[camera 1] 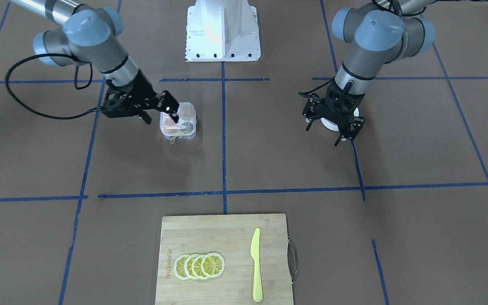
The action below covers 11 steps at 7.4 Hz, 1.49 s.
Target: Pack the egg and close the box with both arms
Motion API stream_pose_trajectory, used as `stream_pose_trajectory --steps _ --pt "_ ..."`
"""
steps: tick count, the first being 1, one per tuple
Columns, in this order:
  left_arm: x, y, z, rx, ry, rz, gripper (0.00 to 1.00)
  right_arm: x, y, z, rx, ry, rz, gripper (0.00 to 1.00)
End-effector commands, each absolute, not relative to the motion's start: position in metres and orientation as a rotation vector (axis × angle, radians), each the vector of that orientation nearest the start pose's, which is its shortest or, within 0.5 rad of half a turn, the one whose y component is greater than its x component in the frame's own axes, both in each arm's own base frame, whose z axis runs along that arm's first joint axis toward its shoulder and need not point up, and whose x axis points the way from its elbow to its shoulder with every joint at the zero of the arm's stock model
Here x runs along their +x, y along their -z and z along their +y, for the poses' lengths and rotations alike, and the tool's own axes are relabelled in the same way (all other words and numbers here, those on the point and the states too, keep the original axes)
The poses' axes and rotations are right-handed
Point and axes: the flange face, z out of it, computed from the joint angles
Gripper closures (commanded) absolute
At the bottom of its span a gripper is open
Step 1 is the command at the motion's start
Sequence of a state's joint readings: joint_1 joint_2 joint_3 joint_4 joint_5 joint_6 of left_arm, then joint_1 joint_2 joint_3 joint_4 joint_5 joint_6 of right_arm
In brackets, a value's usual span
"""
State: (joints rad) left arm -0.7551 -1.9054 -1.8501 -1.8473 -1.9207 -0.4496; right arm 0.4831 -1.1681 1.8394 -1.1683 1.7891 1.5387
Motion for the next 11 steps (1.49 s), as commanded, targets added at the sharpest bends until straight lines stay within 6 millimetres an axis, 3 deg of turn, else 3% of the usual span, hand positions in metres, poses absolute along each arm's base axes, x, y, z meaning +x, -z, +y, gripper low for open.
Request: stream_pose_trajectory --steps 1,2,3,4,5,7,8,9,10,11 --pt "0.307 -0.352 -0.497 0.529 -0.535 0.756 0.12 -0.459 -0.222 -0.376 0.098 -0.316 -1.062 0.00" --pt "0.258 -0.380 -0.505 0.506 -0.548 0.761 0.05 -0.421 -0.235 -0.378 0.076 -0.328 -1.038 0.00" --pt "0.213 -0.417 -0.505 0.472 -0.530 0.743 0.00 -0.374 -0.251 -0.393 0.033 -0.360 -1.036 0.00" --pt "0.166 -0.450 -0.509 0.470 -0.520 0.694 0.00 -0.323 -0.272 -0.414 0.006 -0.369 -1.029 0.00" --pt "0.126 -0.476 -0.510 0.460 -0.485 0.656 0.00 -0.276 -0.300 -0.418 0.018 -0.314 -1.008 0.00" --pt "0.059 -0.524 -0.523 0.422 -0.422 0.634 0.00 -0.169 -0.376 -0.425 0.062 -0.169 -0.955 0.00" --pt "0.022 -0.558 -0.522 0.359 -0.337 0.712 0.00 -0.114 -0.414 -0.422 0.085 -0.140 -0.929 0.00" --pt "-0.005 -0.578 -0.518 0.327 -0.279 0.783 0.00 -0.064 -0.465 -0.410 0.114 -0.097 -0.872 0.00" --pt "-0.021 -0.588 -0.512 0.310 -0.236 0.792 0.00 -0.016 -0.518 -0.404 0.147 -0.020 -0.827 0.00" --pt "-0.028 -0.595 -0.504 0.297 -0.207 0.791 0.00 0.012 -0.560 -0.399 0.138 0.007 -0.829 0.00"
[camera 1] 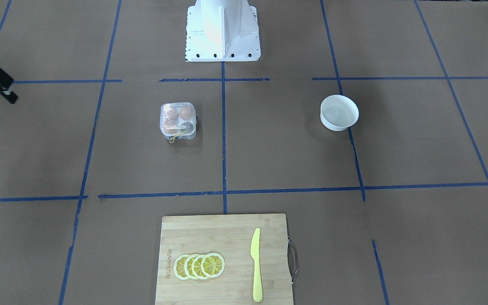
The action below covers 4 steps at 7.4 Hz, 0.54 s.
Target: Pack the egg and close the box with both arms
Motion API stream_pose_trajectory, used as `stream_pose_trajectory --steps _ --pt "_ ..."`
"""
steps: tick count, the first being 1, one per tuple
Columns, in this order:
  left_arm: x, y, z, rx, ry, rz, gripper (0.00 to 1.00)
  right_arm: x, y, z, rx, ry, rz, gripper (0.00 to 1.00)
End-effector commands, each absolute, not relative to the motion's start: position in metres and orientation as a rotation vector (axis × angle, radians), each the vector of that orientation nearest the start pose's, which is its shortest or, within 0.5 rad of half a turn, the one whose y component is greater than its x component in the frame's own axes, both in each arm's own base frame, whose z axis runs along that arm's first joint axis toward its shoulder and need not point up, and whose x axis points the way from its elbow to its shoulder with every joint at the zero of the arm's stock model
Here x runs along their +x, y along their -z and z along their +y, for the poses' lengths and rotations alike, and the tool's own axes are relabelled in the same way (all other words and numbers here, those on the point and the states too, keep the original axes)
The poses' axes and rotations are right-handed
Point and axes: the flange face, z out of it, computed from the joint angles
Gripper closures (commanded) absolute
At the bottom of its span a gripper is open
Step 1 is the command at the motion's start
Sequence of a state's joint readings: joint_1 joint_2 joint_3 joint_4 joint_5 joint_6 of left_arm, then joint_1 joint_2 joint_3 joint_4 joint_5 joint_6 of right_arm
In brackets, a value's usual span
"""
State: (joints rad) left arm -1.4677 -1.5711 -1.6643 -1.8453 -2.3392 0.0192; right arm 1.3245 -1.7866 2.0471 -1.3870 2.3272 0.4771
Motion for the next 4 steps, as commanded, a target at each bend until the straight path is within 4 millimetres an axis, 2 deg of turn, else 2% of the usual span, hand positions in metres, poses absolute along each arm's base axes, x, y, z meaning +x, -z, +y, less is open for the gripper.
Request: stream_pose_trajectory --steps 1,2,4 --pt "-0.029 -0.597 -0.504 0.269 -0.172 0.791 0.00 0.035 -0.598 -0.391 0.124 0.004 -0.818 0.00" --pt "-0.029 -0.596 -0.504 0.196 -0.095 0.789 0.00 0.039 -0.613 -0.388 0.114 0.022 -0.817 0.00" --pt "-0.033 -0.601 -0.492 0.059 -0.033 0.780 0.00 0.039 -0.615 -0.386 0.109 0.021 -0.820 0.00"
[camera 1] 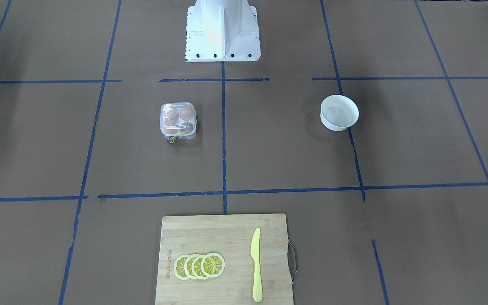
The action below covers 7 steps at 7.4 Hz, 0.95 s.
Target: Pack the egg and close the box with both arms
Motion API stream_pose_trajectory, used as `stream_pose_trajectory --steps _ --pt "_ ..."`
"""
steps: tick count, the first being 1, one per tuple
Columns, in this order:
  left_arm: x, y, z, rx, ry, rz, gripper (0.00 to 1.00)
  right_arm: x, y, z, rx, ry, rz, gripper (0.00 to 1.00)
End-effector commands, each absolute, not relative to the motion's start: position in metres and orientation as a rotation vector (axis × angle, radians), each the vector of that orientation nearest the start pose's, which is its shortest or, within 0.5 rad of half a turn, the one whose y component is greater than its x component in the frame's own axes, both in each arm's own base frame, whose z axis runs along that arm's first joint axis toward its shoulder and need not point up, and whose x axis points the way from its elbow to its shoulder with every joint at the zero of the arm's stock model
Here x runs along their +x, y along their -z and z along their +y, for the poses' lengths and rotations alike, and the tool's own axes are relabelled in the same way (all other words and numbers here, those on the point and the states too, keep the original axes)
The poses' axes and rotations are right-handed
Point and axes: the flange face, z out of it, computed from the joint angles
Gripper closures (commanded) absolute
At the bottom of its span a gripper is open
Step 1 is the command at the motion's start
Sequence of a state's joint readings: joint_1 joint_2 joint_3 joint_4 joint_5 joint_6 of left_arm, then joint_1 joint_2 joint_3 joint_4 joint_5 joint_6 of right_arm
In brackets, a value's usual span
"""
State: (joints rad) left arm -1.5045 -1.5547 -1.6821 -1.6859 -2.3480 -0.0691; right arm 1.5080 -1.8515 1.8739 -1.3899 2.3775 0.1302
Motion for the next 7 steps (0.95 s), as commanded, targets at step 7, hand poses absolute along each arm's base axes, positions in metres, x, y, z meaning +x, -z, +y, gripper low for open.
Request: stream_pose_trajectory --steps 7 --pt "-0.029 -0.610 -0.481 -0.007 0.033 0.779 0.00 0.038 -0.609 -0.388 0.126 0.030 -0.834 0.00"
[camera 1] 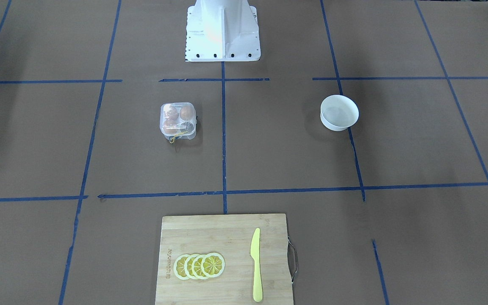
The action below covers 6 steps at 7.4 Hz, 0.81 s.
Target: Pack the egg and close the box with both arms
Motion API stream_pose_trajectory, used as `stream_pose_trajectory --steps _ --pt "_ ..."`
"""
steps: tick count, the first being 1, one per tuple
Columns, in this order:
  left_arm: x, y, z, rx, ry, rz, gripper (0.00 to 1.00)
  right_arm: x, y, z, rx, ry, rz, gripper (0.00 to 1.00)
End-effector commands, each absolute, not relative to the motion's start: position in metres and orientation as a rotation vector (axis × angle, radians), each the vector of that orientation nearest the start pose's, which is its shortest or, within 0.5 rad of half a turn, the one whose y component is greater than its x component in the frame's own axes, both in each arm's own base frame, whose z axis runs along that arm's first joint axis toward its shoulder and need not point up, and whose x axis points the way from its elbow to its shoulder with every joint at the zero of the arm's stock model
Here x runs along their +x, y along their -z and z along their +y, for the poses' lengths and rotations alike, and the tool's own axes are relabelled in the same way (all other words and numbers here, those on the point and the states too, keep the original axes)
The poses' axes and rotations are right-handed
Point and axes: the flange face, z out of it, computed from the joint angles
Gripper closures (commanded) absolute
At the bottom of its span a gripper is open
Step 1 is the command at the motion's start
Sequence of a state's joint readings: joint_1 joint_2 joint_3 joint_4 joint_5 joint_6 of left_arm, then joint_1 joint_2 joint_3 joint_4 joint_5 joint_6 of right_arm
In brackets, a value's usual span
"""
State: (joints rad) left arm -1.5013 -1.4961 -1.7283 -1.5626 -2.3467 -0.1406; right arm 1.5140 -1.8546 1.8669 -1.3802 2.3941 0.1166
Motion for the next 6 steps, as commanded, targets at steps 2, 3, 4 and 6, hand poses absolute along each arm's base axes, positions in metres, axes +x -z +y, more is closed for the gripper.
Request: stream_pose_trajectory --steps 2,3,4,6 --pt "-0.029 -0.602 -0.482 -0.007 0.026 0.778 0.00 0.038 -0.608 -0.389 0.129 0.032 -0.835 0.00" --pt "-0.029 -0.604 -0.481 -0.013 0.029 0.777 0.00 0.038 -0.609 -0.389 0.127 0.030 -0.835 0.00" --pt "-0.029 -0.614 -0.479 -0.032 0.036 0.775 0.00 0.038 -0.608 -0.389 0.129 0.030 -0.835 0.00" --pt "-0.036 -0.614 -0.474 0.048 -0.131 0.725 0.00 0.038 -0.609 -0.388 0.126 0.029 -0.835 0.00"
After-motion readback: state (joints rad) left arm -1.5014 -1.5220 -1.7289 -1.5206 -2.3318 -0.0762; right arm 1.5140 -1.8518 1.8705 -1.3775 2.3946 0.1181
